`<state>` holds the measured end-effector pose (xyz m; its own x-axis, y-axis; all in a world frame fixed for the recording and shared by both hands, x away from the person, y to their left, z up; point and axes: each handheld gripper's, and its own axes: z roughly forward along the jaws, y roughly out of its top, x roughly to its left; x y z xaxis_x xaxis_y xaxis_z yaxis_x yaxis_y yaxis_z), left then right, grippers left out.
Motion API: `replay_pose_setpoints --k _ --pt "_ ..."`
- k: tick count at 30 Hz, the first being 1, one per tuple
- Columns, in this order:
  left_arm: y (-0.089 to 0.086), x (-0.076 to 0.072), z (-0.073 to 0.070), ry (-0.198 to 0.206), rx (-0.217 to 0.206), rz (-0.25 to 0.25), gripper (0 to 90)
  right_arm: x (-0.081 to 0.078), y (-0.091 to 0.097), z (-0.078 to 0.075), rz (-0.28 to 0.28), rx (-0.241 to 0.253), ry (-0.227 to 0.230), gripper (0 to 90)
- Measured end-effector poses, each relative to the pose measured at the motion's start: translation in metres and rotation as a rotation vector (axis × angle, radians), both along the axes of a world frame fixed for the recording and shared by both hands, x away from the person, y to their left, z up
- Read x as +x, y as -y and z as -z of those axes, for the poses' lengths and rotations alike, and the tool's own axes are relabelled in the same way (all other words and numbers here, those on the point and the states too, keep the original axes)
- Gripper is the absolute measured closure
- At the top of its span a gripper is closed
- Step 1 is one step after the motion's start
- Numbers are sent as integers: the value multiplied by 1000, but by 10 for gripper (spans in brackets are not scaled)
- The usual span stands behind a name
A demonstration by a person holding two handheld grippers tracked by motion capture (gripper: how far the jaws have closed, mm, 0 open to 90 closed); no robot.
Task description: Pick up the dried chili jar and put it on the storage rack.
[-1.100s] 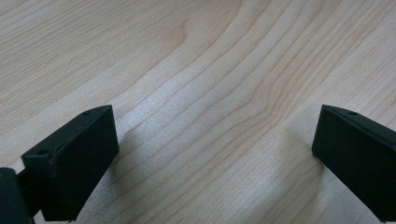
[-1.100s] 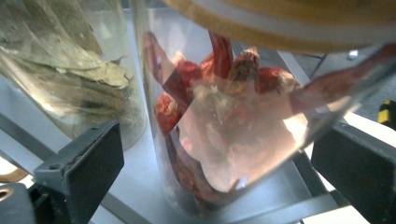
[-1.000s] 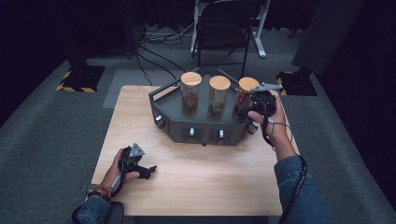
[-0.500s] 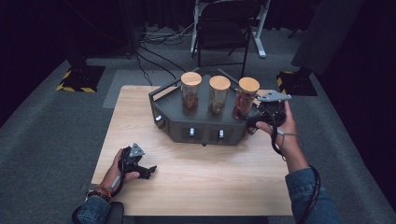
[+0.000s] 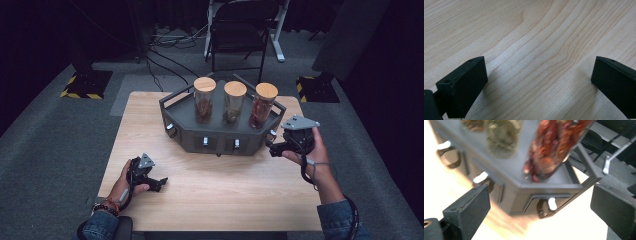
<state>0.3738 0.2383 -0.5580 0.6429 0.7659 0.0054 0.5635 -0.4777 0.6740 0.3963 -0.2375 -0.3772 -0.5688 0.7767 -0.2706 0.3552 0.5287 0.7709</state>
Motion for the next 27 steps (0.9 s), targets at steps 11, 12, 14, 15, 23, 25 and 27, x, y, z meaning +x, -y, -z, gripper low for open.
replay_pose_setpoints --k 11,12,14,15,23,25,27 --pt "0 0 0 0 0 0 2 -32 -2 27 -70 -54 -27 27" --pt "0 0 0 0 0 0 2 -32 -2 27 -70 -54 -27 27" --pt "0 0 0 0 0 0 2 -37 -3 34 -74 -78 -26 27" --pt "0 0 0 0 0 0 2 -39 -3 41 -73 -92 -28 26" --pt "0 0 0 0 0 0 2 -47 -3 65 -72 -148 -53 27" --pt "0 0 0 0 0 0 2 -49 -2 71 -74 -153 -57 26" --pt "0 0 0 0 0 0 2 -52 1 78 -73 -136 -55 26"
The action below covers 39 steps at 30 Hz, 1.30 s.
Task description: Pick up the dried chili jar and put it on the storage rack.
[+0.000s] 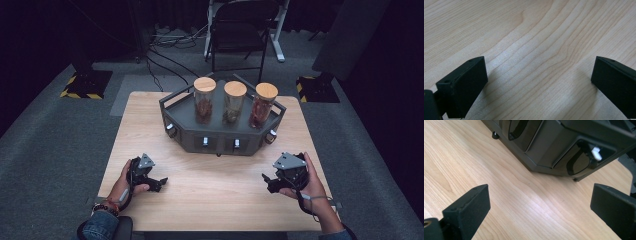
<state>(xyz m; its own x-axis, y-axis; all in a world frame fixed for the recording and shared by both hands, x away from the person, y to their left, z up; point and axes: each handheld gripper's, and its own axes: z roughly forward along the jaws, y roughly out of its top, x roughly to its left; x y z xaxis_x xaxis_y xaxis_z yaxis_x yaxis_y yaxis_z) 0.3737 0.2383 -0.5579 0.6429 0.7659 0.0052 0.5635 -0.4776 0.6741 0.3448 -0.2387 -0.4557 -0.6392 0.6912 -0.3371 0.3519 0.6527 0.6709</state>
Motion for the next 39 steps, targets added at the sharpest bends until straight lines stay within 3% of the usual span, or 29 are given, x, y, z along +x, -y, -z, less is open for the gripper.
replay_pose_setpoints --k 8,16,22,32,36,39 --pt "0 0 0 0 0 0 2 -5 9 23 15 -24 1 26" --pt "0 0 0 0 1 2 1 -6 21 49 40 -6 -49 27" --pt "0 0 0 0 0 2 1 -5 29 70 60 -21 -81 27" --pt "0 0 0 0 0 3 1 -5 47 93 106 9 -128 25" --pt "0 0 0 0 0 3 0 -7 53 96 121 52 -135 23" --pt "0 0 0 -1 0 3 0 -6 60 102 131 140 -151 8"
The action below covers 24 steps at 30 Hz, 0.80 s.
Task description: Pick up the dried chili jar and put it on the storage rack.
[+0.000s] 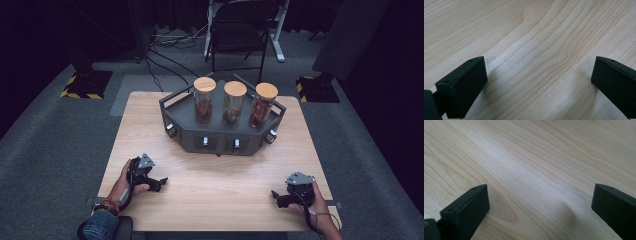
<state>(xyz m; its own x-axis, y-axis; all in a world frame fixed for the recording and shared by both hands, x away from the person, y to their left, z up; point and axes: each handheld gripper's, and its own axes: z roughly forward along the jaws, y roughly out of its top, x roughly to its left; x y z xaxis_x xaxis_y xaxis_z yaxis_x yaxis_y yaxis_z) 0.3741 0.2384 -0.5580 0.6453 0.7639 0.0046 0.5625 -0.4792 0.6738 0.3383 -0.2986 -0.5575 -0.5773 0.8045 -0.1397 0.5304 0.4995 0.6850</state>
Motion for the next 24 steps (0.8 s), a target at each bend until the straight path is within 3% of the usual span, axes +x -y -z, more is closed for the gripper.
replay_pose_setpoints --k 2,4,24 --pt "0 0 0 0 0 0 1 1 7 5 10 72 -15 4" --pt "0 0 0 0 0 0 0 3 14 9 19 139 -59 3" --pt "0 0 0 1 0 0 1 3 16 9 10 137 -58 1"
